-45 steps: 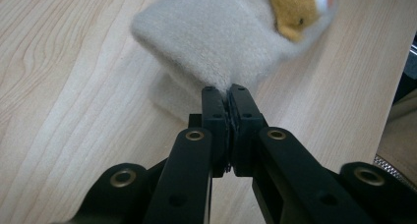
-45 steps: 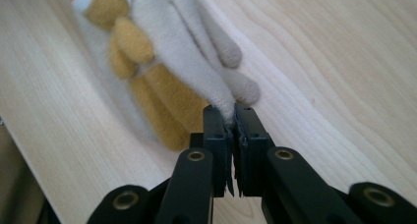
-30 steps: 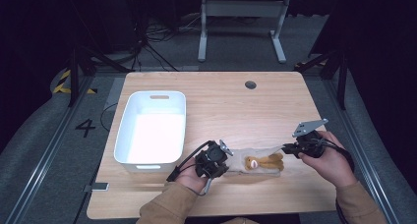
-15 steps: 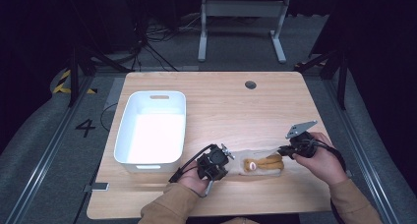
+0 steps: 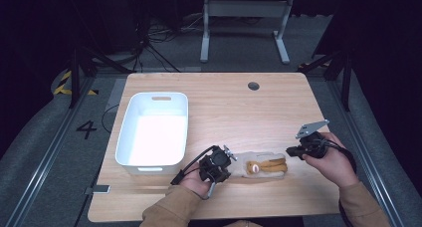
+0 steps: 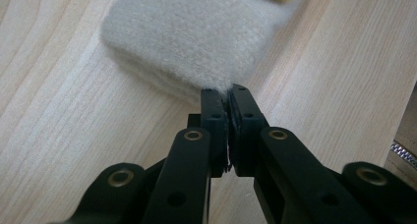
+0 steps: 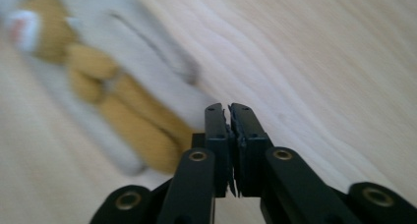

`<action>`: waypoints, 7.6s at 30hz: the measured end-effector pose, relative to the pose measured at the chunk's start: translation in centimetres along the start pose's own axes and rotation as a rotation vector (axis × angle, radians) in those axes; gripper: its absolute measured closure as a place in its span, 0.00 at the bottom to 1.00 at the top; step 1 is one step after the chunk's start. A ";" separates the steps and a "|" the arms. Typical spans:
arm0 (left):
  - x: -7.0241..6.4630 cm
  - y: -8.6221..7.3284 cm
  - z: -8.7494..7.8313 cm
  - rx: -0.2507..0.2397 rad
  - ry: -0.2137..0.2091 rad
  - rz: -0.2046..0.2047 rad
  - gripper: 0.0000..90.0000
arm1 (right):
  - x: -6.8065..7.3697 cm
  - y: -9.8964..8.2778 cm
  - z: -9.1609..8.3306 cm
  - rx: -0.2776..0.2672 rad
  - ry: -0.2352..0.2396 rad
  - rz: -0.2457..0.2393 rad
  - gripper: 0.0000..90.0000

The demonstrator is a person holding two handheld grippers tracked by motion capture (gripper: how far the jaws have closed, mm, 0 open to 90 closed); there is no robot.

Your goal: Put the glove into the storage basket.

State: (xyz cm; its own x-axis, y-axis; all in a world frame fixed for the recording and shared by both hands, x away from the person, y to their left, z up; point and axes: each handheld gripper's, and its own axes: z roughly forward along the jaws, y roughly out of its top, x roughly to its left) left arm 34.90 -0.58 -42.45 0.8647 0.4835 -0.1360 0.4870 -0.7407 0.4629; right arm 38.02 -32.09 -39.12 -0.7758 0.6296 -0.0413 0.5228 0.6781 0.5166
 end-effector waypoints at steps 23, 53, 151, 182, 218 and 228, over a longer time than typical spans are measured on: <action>0.3 0.0 -0.4 -0.022 -0.024 -0.011 0.90 | 0.7 0.1 4.5 -0.054 0.015 -0.016 0.98; 1.0 2.0 -2.9 -0.190 -0.066 0.046 0.52 | -1.7 -2.7 1.0 -0.137 -0.037 0.129 0.84; -0.4 4.8 4.8 -0.037 0.037 0.201 0.74 | -1.7 -3.0 1.7 -0.157 -0.020 0.148 0.74; 1.1 4.5 -1.2 -0.126 -0.039 -0.037 0.79 | -2.5 -2.6 1.3 -0.184 -0.025 0.151 0.74; 3.7 0.0 -10.2 -0.238 0.100 -0.214 0.78 | -3.1 -0.1 3.8 -0.168 0.026 0.119 0.73; 4.9 -1.2 -12.2 -0.238 0.151 -0.270 0.78 | -2.9 -0.6 3.6 -0.166 0.022 0.131 0.72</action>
State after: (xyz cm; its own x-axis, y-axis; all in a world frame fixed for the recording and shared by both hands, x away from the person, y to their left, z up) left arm 37.04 8.35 -32.95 0.6724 0.7230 -0.1583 0.6373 -0.4568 0.6206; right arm 41.20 -32.99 -42.38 -0.7136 0.6985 0.0533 0.5557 0.5181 0.6501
